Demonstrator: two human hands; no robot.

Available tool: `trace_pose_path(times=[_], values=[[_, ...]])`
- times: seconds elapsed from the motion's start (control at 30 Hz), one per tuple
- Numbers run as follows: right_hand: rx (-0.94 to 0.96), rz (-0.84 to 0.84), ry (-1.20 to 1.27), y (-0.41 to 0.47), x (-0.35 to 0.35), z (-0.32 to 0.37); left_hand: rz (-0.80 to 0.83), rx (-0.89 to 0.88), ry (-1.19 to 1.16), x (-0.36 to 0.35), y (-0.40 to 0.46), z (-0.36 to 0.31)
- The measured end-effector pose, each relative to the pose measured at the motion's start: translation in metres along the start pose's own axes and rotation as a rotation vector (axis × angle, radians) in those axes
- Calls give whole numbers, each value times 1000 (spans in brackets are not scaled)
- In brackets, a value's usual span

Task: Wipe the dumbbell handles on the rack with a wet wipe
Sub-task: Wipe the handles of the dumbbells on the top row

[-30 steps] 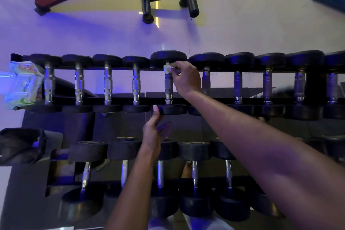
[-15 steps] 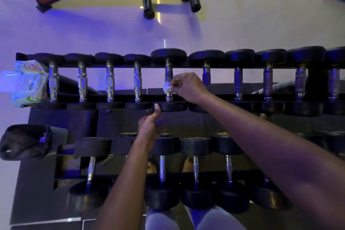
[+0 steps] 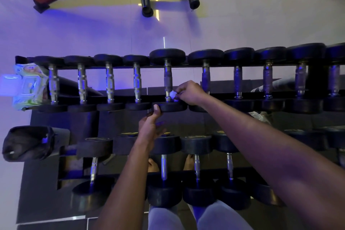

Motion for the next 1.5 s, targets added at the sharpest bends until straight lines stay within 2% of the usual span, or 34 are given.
trace_pose_path(times=[0.07,0.2,0.27,0.4,0.47,0.5,0.57,0.67,0.73,0.8,0.93,1.2,1.5], values=[[-49,11,150,2,1,-5,1,-6,-6,1,1,0],[-187,-97,549,10,13,-5,7,-12,2,-1,1,0],[-224,-146,673,18,19,4,-3,-13,-1,-1,-1,0],[-248,-216,782,29,32,24,-11,-17,-13,-2,-2,-1],[-254,-299,755,28,39,27,-16,-13,-19,-1,-3,-2],[-223,-350,693,26,43,30,-18,-11,-20,-1,-4,-2],[-57,-460,405,19,53,43,-24,-11,-21,-1,-5,-2],[330,-584,-101,-1,56,78,-32,-20,-9,-3,-7,-2],[524,-608,-326,-7,53,97,-28,-25,-14,-6,-8,-1],[549,-541,-544,-1,51,111,-35,-26,-32,-9,-8,1],[474,-355,-893,14,51,130,-71,-29,-74,-7,-5,5],[551,-13,-1214,15,17,144,-77,-37,-62,-4,-3,5],[563,242,-1044,-7,-23,114,-61,-22,-42,1,1,12]])
Point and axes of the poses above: each hand's wrist, its own y-axis towards the middle knuckle, its own x-axis out of the back of the hand, z = x × y, the point moved 9 cm from there along y, towards the middle knuckle
